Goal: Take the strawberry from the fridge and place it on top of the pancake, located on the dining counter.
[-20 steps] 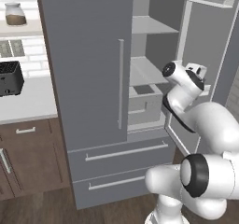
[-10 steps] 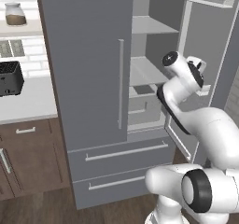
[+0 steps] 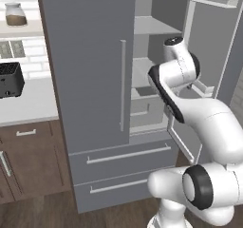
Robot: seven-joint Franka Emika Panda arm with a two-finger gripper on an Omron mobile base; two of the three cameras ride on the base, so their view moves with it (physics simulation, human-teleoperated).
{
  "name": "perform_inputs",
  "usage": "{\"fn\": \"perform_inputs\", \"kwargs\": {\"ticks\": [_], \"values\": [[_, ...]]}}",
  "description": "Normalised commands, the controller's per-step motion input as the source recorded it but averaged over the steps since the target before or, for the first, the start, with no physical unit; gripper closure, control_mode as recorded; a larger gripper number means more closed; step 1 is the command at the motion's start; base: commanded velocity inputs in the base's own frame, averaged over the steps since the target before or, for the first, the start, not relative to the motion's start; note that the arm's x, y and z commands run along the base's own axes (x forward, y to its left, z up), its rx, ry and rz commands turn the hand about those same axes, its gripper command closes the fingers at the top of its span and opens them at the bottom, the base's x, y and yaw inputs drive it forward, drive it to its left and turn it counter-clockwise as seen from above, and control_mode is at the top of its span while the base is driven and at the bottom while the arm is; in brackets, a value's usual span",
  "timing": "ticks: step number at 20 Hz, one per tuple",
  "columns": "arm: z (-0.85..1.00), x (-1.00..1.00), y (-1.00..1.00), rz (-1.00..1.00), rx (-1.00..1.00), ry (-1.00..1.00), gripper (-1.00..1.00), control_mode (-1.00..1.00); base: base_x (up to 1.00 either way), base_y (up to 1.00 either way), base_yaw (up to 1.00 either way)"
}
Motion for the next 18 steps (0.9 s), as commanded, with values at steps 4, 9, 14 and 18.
{"fn": "perform_inputs", "kwargs": {"ticks": [4,9,14,18], "values": [[0.09,0.10,1.00,-0.29,0.34,-0.12,-1.00,-1.00,0.00,0.00,0.00],[0.22,0.04,0.71,-0.28,0.18,-0.30,-1.00,-1.00,0.00,0.00,0.00],[0.25,0.36,0.88,-0.18,0.08,-0.50,-1.00,-1.00,0.00,0.00,0.00],[0.21,0.64,0.71,-0.07,0.07,-0.42,-1.00,-1.00,0.00,0.00,0.00]]}}
